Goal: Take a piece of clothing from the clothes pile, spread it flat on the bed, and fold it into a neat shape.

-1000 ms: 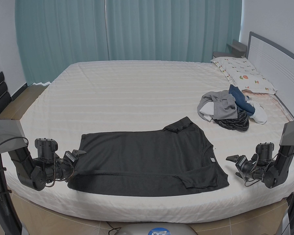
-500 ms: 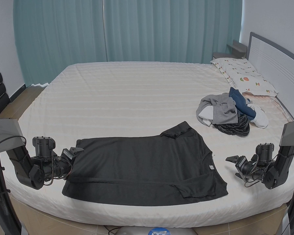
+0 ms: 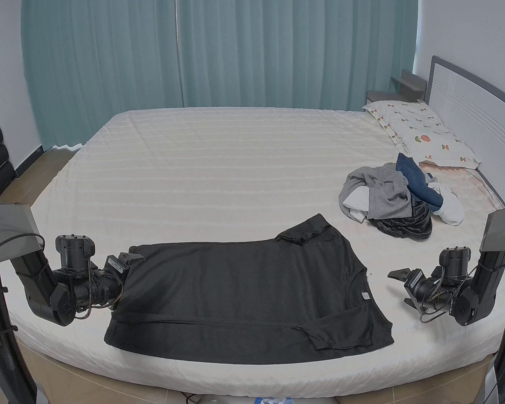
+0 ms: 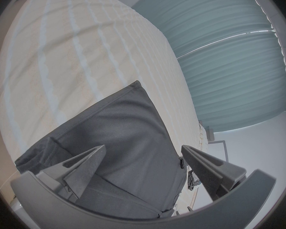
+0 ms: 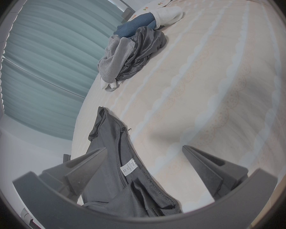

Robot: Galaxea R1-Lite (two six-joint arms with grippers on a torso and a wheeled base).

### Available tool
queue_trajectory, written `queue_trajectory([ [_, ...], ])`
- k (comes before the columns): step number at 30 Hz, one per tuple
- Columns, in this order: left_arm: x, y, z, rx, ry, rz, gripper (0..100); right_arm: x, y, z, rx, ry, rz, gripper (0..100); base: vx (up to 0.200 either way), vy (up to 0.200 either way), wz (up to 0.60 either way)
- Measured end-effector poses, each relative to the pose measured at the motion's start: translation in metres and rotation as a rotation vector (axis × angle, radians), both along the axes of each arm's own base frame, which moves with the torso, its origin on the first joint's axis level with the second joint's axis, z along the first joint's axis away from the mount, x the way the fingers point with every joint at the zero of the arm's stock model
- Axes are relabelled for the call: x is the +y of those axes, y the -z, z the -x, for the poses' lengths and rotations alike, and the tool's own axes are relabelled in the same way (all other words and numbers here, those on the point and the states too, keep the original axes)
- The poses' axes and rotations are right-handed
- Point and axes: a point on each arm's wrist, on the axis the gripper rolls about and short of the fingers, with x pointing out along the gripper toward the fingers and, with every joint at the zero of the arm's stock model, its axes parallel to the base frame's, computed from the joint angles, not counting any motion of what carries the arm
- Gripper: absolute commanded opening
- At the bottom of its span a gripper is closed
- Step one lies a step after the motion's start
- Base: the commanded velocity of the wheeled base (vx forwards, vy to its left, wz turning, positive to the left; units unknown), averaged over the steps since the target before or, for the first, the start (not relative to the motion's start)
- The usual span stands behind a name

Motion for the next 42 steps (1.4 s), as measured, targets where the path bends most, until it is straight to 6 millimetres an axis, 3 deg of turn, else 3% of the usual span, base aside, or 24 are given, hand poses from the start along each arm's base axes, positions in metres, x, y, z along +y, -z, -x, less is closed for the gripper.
queue_trajectory([
  [7,-0.0004,0.0002,0.0010,0.005,0.003,0.015,100,0.0000,0.0001,0.0007,0.003,0.000,0.000,100,0.000,0.171,0.00],
  [22,-0.0016,0.0027,0.0020,0.015,0.008,0.014,100,0.0001,0.0002,0.0005,0.002,0.000,0.000,100,0.000,0.000,0.00],
  [28,-0.0022,0.0023,0.0014,0.012,0.010,0.012,100,0.0000,0.0004,0.0006,0.003,0.000,0.000,100,-0.200,0.000,0.00],
  [42,-0.0020,0.0018,-0.0006,0.006,0.008,0.013,100,0.0000,0.0001,0.0007,0.002,0.000,0.000,100,0.000,0.000,0.00],
])
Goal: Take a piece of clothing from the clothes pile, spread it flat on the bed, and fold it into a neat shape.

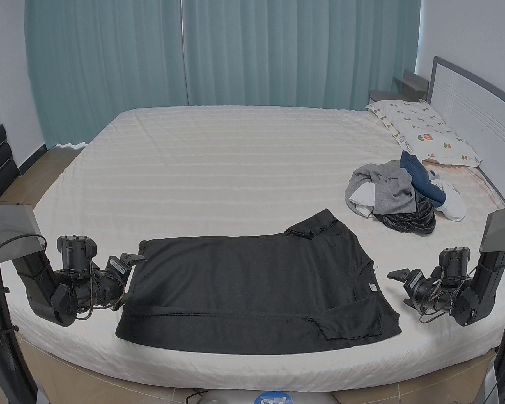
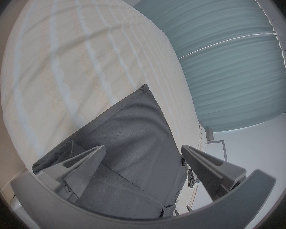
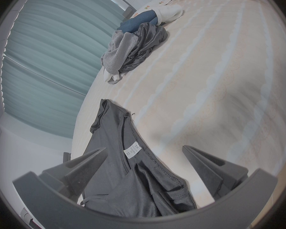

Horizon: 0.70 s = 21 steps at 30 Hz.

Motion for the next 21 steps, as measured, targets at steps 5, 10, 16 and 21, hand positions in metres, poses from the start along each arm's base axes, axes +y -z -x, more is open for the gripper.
queue_trajectory([
  [5,0.0004,-0.0003,-0.0004,-0.001,-0.003,0.004,100,0.0011,0.0000,0.0000,0.000,-0.004,0.000,100,0.000,0.040,0.00],
  [10,0.0004,-0.0004,-0.0005,-0.002,-0.002,0.003,100,0.0023,-0.0001,0.0000,0.000,-0.008,0.000,100,0.000,0.200,0.00],
  [16,0.0002,-0.0001,-0.0005,-0.001,-0.002,0.002,100,0.0023,-0.0002,-0.0001,-0.001,-0.007,0.000,100,0.000,0.000,0.00],
  [21,0.0007,0.0000,-0.0005,-0.001,-0.003,0.001,100,0.0028,-0.0004,-0.0001,-0.002,-0.010,0.000,100,0.000,0.000,0.00],
])
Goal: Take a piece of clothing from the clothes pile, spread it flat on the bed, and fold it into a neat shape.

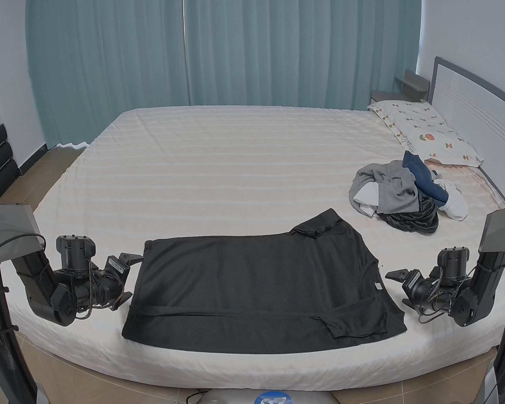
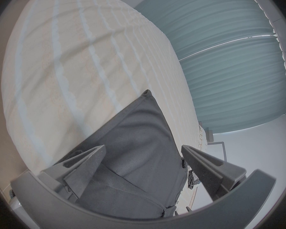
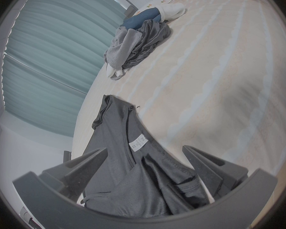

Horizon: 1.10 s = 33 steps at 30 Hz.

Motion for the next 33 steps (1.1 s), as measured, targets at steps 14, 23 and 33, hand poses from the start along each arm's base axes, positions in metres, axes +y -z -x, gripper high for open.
queue_trajectory([
  [14,0.000,0.000,-0.001,-0.003,0.002,-0.003,100,0.003,0.000,0.000,-0.003,-0.010,0.000,100,0.086,0.000,0.00],
  [23,-0.004,-0.005,-0.007,-0.036,0.013,-0.013,100,0.004,0.000,0.001,-0.001,-0.012,0.000,100,0.000,0.000,0.00],
  [33,-0.004,-0.016,-0.033,-0.135,0.025,-0.130,100,0.004,0.001,0.002,0.002,-0.013,0.000,100,0.000,0.000,0.00],
])
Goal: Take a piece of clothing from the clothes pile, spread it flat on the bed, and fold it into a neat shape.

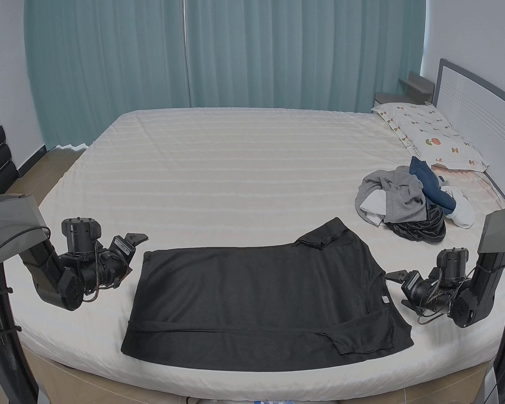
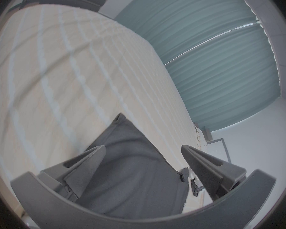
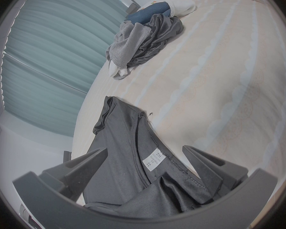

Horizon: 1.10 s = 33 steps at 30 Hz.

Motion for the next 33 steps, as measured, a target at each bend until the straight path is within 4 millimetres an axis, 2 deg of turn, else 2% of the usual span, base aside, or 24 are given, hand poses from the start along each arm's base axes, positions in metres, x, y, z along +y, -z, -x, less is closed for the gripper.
queue_trajectory([
  [10,0.000,0.002,-0.054,-0.053,0.009,-0.135,100,0.003,0.002,0.002,0.012,-0.009,0.000,100,0.000,0.000,0.00],
  [18,0.001,0.025,-0.090,-0.027,0.038,-0.245,100,0.005,0.006,0.003,0.029,-0.016,0.000,100,0.000,0.000,0.00],
  [24,-0.001,0.045,-0.102,-0.012,0.055,-0.269,100,0.006,0.009,0.004,0.041,-0.021,0.001,100,0.000,0.000,0.00],
  [33,-0.007,0.058,-0.103,0.008,0.083,-0.273,100,0.011,0.012,0.005,0.051,-0.036,0.002,100,0.000,0.000,0.00],
])
